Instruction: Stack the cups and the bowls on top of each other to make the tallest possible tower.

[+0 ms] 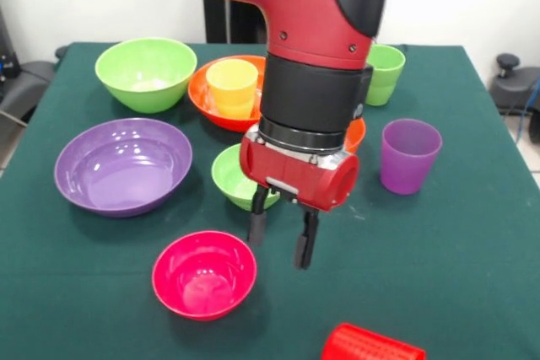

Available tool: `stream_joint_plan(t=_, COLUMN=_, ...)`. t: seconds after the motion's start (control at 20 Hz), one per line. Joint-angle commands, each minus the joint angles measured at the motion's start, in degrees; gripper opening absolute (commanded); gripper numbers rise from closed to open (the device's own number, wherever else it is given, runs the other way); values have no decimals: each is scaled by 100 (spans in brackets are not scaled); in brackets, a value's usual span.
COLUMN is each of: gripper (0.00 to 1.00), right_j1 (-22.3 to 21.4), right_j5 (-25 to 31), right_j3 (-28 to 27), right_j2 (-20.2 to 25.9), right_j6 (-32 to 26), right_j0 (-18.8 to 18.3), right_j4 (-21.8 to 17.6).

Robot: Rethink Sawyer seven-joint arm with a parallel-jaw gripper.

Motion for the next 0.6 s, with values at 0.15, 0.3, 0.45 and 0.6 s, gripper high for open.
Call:
stream_joint_plan(t=0.15, gripper=100, right_j1=357, right_j5=320, right_j3=31, right_j2=196, right_j6=558, right_j0=30, right_j4=142)
stream_joint_plan(t=0.3, gripper=100, right_j1=271, right_j5=309, right_j3=144, right_j2=211, right_j6=413, right_j0=-55, right_j4=77)
stream_joint_plan(t=0.45, gripper=100, right_j1=256, right_j5=273, right_j3=188, right_j2=232, right_j6=377, right_j0=-87, right_j4=64)
stream_joint_plan(t=0.6, gripper=100, right_j1=264, right_j5=264, right_j3=183, right_j2=247, right_j6=375, right_j0=-95, right_j4=70)
